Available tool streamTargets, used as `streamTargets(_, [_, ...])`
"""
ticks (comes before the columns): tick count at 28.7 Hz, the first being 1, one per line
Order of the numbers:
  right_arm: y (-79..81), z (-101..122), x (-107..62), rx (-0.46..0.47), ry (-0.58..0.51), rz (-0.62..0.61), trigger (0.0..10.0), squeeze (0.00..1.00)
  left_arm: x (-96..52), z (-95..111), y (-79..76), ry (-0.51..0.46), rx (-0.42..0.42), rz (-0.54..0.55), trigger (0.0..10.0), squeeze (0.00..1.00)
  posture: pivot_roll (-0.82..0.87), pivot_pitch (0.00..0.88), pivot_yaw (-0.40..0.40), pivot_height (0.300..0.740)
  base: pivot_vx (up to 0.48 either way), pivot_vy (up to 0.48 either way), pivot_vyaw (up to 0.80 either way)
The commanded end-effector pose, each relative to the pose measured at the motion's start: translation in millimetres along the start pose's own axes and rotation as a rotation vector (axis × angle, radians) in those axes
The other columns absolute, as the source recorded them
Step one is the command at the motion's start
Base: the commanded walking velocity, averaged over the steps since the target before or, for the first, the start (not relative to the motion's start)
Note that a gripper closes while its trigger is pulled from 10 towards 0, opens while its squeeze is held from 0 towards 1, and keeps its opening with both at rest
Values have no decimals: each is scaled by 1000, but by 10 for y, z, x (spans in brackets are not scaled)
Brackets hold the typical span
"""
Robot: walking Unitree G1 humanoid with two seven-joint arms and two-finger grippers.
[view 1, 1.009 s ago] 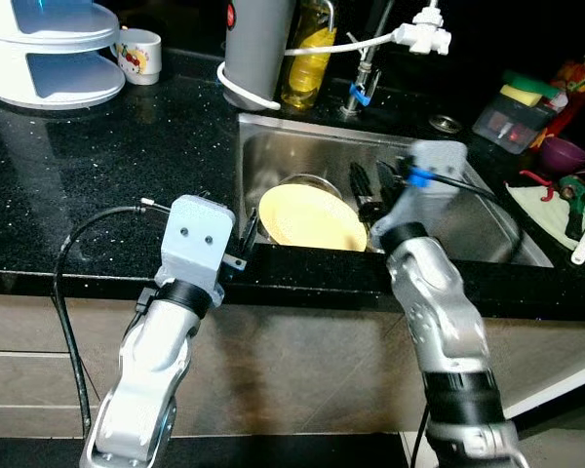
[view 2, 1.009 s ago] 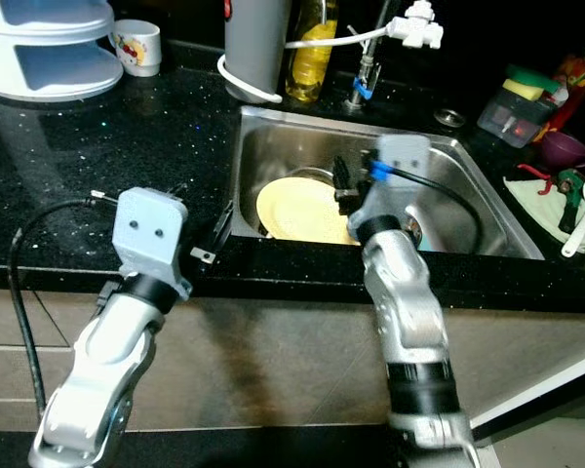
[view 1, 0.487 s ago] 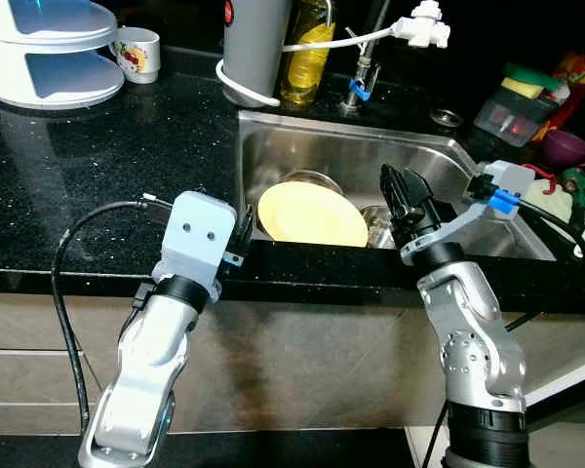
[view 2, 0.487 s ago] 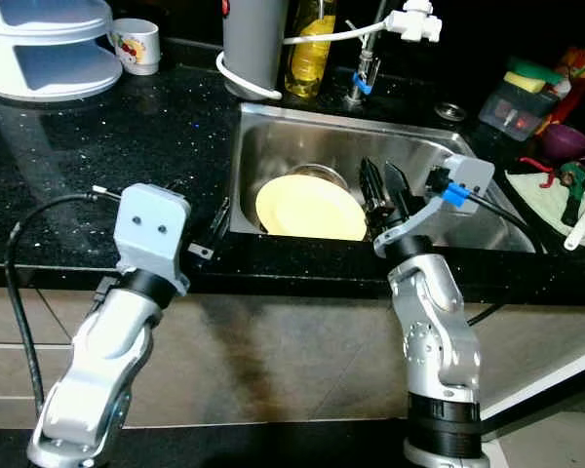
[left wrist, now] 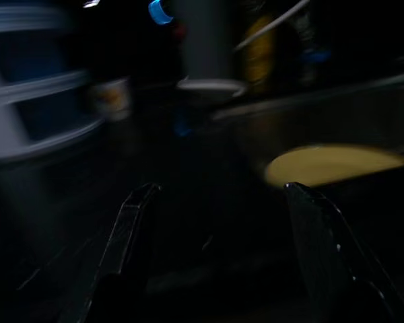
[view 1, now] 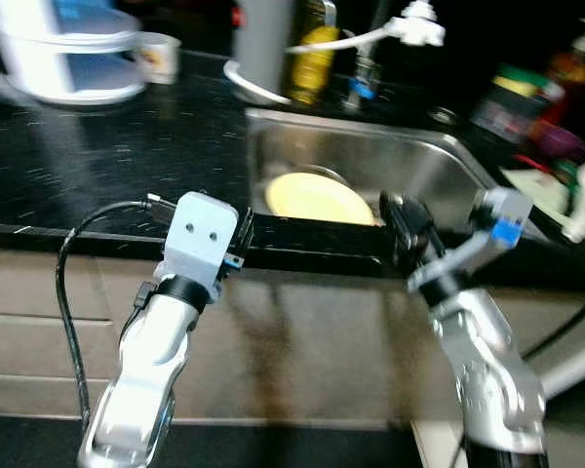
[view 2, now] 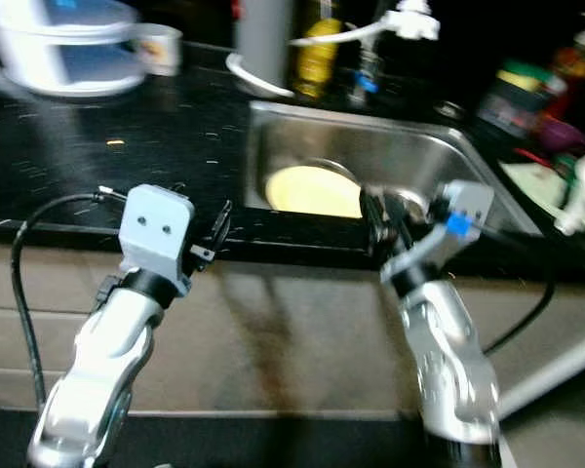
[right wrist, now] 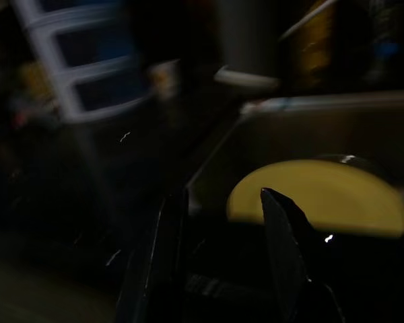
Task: Kitchen organization
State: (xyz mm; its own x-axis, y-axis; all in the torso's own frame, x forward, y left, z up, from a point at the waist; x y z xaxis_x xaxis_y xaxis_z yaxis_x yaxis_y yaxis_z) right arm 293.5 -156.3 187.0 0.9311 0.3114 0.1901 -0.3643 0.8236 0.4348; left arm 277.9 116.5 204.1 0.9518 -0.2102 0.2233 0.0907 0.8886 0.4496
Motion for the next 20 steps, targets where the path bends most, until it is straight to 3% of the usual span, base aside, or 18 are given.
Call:
streamTargets(1, [-85, -3, -57, -44, 23, -30, 10000, 0, 19, 1, -40, 2, -7, -25, 10000, 0, 118, 8, -174, 740, -270, 0, 0])
streamTargets(5, [-162, -107, -146, -122, 95, -55, 10000, 0, -2, -42, -34, 15, -4, -30, 10000, 0, 113, 12, -175, 740, -262, 0, 0])
streamTargets(7, [-165, -250, -210, -214, 186, -58, 10000, 0, -32, -96, -45, 37, -25, -41, 10000, 0, 113, 14, -175, 740, 0, 0, 0])
streamTargets(12, [-138, -411, -288, -221, 264, -65, 10000, 0, -76, -216, -36, 100, -93, -35, 10000, 0, 114, 21, -177, 740, 0, 0, 0])
streamTargets(14, [-201, -556, -388, -249, 322, -117, 10000, 0, -148, -394, -65, 188, -161, -38, 10000, 0, 112, 26, -180, 740, 0, 0, 0])
streamTargets(20, [-285, -692, -488, -261, 365, -196, 10000, 0, -208, -539, -82, 261, -181, -55, 10000, 0, 115, 30, -178, 740, 0, 0, 0])
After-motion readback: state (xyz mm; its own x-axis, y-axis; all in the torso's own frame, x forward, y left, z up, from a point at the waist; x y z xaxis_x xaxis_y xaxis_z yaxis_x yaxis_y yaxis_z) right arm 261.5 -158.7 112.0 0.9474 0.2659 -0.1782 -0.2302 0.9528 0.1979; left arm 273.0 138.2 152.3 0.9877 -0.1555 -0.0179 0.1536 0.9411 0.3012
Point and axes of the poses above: a point about 5 cm out from each wrist's last joint towards the gripper, its own x axis pointing out of the wrist towards the gripper, its own z axis along the axis of the wrist's last joint, y = z × x, the point moved 2 cm from there along x, pointing out of the wrist towards the gripper, and after that the axes turned 11 degrees about x, right-handed, at the moved point
